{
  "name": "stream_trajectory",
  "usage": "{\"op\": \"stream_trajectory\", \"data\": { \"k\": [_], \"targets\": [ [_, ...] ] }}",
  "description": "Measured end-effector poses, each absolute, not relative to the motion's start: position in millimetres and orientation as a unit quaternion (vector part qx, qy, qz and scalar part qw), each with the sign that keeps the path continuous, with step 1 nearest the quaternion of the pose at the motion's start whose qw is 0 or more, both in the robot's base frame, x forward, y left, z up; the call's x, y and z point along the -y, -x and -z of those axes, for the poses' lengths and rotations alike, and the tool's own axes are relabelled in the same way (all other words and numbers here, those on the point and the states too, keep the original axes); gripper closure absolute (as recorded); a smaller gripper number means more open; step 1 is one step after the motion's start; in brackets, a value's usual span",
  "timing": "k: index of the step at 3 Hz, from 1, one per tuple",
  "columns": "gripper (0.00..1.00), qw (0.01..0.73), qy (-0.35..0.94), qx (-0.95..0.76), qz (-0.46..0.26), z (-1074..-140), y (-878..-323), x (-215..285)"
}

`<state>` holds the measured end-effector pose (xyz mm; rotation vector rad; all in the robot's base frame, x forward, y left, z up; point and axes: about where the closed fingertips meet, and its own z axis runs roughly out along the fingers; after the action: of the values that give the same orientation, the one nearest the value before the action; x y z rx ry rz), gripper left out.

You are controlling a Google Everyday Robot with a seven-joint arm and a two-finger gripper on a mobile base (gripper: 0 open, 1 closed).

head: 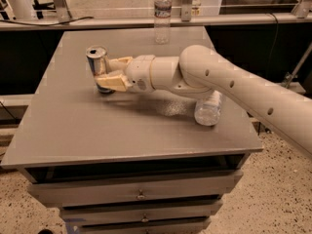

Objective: Move redbull can near water bottle

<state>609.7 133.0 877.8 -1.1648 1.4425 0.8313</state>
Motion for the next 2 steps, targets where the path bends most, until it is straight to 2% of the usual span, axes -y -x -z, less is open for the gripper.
{"op": "stream_trajectory", "data": {
  "k": [1, 2],
  "targets": [
    [0.84, 0.531, 0.487, -0.601, -0.345, -885.2, -611.7, -132.7],
    [1.0, 0.542, 0.489, -0.608, -0.313, -907.7, -625.2, -103.7]
  ]
}}
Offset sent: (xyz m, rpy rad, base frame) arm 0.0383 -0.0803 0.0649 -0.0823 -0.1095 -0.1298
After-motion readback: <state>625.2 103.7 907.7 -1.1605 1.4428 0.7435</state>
